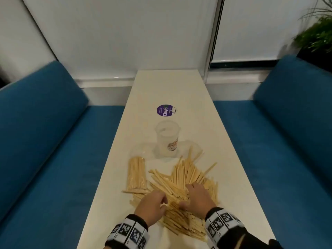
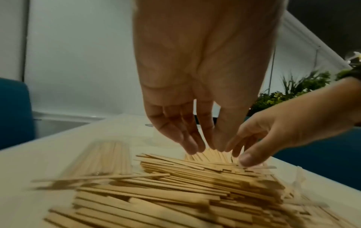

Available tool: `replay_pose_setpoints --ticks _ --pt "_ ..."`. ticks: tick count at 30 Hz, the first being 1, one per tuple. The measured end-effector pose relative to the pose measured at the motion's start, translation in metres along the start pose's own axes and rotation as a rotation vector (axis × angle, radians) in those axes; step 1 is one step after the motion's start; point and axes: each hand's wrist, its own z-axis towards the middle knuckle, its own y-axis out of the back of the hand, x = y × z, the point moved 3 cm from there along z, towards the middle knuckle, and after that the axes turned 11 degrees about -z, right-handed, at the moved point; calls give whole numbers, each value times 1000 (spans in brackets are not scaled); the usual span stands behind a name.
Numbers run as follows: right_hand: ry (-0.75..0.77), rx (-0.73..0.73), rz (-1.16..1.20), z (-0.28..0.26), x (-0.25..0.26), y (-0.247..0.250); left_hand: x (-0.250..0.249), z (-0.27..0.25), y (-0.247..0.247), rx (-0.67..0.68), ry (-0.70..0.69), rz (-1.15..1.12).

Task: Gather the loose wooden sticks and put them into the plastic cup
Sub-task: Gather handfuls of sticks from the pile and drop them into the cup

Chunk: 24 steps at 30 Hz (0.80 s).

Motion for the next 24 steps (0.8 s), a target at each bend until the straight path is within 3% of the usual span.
replay_pose_setpoints --ticks 6,16,24 --pt "5 6 -100 4 1 -18 4 11 -5 -22 72 -251" --pt "-21 81 219 3 -15 -16 13 16 -5 -51 308 -556" --pt "10 63 420 -14 -27 -5 -2 34 -11 64 532 -1123"
